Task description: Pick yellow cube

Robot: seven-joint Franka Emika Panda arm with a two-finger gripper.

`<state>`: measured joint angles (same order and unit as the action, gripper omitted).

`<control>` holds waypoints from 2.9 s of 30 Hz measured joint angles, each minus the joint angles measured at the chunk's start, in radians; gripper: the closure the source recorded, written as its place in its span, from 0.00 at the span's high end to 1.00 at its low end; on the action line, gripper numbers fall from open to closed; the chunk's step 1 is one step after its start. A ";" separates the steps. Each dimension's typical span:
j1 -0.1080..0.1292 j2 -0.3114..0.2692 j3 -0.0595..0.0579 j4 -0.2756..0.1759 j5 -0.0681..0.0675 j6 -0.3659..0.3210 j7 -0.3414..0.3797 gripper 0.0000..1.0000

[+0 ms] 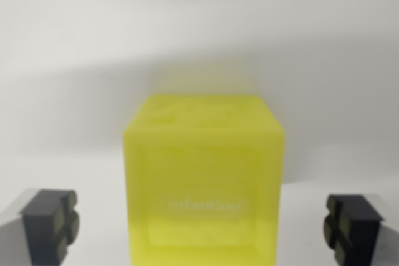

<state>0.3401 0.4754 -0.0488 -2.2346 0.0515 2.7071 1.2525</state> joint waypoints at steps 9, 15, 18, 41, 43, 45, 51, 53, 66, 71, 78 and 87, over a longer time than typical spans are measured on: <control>0.001 0.038 0.000 0.010 0.007 0.028 -0.005 1.00; 0.002 0.064 0.000 0.017 0.013 0.047 -0.009 1.00; 0.002 0.077 0.000 0.021 0.016 0.056 -0.011 1.00; 0.003 0.054 -0.001 0.015 0.015 0.041 -0.010 0.00; 0.003 0.046 -0.001 0.012 0.013 0.035 -0.008 0.00; 0.002 0.038 -0.001 0.010 0.011 0.028 -0.007 0.00; 0.002 0.012 -0.001 0.004 0.006 0.009 -0.003 0.00; 0.001 0.004 -0.001 0.002 0.004 0.003 -0.002 0.00; 0.000 -0.050 -0.001 -0.009 -0.006 -0.040 0.005 0.00; -0.001 -0.070 -0.001 -0.012 -0.009 -0.057 0.007 0.00; -0.002 -0.098 -0.001 -0.016 -0.014 -0.081 0.011 0.00; -0.002 -0.133 -0.001 -0.018 -0.019 -0.113 0.014 0.00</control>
<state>0.3379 0.3428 -0.0494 -2.2529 0.0327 2.5943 1.2666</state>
